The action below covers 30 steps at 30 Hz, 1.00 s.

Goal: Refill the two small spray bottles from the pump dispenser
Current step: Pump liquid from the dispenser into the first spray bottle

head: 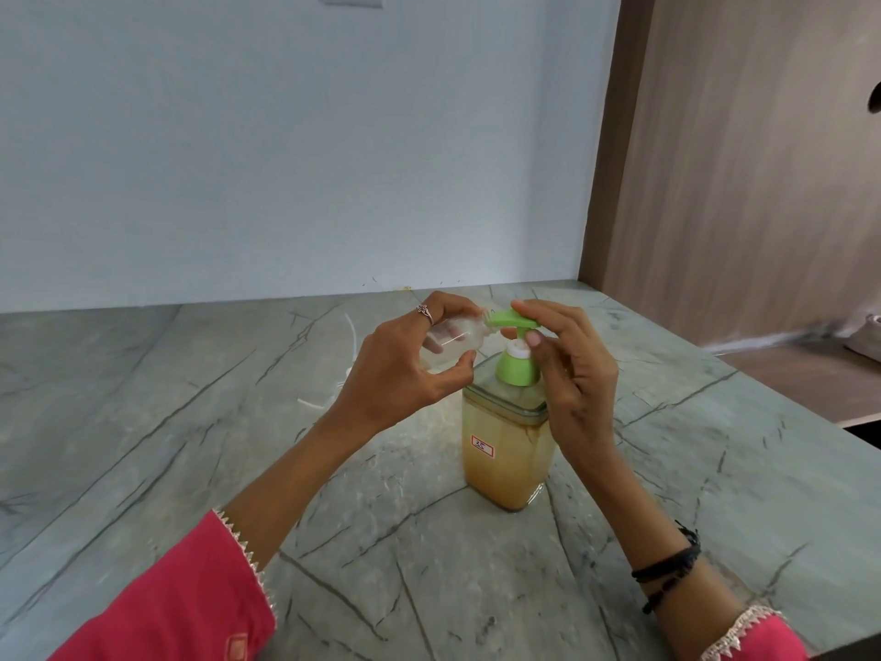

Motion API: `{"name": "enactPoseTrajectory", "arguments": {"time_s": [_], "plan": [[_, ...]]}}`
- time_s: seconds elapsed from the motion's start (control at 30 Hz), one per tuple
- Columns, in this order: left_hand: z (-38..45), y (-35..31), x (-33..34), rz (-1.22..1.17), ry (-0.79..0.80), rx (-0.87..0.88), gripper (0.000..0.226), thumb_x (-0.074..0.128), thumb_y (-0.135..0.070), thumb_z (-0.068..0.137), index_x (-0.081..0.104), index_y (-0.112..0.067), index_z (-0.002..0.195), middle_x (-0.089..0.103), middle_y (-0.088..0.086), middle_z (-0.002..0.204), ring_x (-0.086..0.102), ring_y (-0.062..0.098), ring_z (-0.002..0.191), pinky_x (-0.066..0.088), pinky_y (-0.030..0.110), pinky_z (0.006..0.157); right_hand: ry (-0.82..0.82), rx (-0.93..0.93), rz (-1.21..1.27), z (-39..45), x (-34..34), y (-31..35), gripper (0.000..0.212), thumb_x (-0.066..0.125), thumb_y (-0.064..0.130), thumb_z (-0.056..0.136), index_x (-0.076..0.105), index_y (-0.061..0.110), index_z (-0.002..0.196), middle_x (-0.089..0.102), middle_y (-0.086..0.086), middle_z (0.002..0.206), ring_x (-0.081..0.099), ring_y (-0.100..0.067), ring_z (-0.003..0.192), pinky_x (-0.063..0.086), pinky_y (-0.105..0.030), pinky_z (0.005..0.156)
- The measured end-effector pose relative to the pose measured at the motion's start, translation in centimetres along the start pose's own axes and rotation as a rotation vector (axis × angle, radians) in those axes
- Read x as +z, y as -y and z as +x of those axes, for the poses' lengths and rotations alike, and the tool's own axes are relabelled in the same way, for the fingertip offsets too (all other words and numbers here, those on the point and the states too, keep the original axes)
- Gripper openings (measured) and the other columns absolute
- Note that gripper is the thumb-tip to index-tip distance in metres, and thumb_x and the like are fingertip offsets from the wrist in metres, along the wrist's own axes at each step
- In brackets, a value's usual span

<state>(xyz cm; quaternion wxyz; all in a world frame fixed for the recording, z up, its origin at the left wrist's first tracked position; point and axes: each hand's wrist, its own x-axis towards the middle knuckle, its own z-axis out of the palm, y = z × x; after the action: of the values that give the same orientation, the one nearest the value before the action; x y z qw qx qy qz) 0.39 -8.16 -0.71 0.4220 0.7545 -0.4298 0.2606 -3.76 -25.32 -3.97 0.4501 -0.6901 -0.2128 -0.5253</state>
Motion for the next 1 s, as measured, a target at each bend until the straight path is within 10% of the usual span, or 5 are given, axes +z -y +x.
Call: {"name": "enactPoseTrajectory", "arguments": {"time_s": [0.33, 0.53, 0.87, 1.0], "plan": [[0.0, 0.1, 0.0, -0.010, 0.003, 0.002, 0.034, 0.059, -0.043, 0.073, 0.049, -0.039, 0.105, 0.065, -0.011, 0.099, 0.065, 0.017, 0.080, 0.056, 0.041, 0.065, 0.011, 0.012, 0.182, -0.2, 0.1, 0.5, 0.031, 0.040, 0.019, 0.093, 0.063, 0.018, 0.114, 0.062, 0.009, 0.112, 0.062, -0.016, 0.103, 0.046, -0.026, 0.085], [-0.1, -0.4, 0.1, -0.044, -0.007, -0.008, 0.032, 0.059, -0.038, 0.073, 0.050, -0.038, 0.104, 0.064, -0.017, 0.098, 0.065, 0.011, 0.081, 0.056, 0.037, 0.066, -0.022, 0.048, 0.234, 0.2, 0.6, 0.6, 0.031, 0.038, 0.027, 0.096, 0.066, 0.038, 0.104, 0.064, 0.008, 0.104, 0.064, -0.039, 0.088, 0.048, -0.058, 0.070], [-0.5, 0.1, 0.1, -0.051, 0.052, 0.003, 0.032, 0.060, -0.034, 0.073, 0.052, -0.035, 0.104, 0.062, -0.022, 0.101, 0.063, 0.004, 0.083, 0.055, 0.029, 0.070, -0.068, 0.112, 0.160, 0.2, 0.9, 1.0, 0.025, 0.046, 0.027, 0.093, 0.069, 0.021, 0.085, 0.059, 0.010, 0.074, 0.057, -0.023, 0.074, 0.045, -0.047, 0.062], [-0.4, 0.0, 0.0, -0.060, 0.043, 0.000, 0.032, 0.060, -0.036, 0.073, 0.052, -0.036, 0.104, 0.061, -0.026, 0.097, 0.064, 0.004, 0.083, 0.055, 0.029, 0.068, -0.054, 0.062, 0.121, 0.0, 0.7, 1.2, 0.024, 0.043, 0.023, 0.092, 0.065, 0.017, 0.086, 0.062, 0.005, 0.084, 0.058, -0.008, 0.081, 0.043, -0.021, 0.069]]}}
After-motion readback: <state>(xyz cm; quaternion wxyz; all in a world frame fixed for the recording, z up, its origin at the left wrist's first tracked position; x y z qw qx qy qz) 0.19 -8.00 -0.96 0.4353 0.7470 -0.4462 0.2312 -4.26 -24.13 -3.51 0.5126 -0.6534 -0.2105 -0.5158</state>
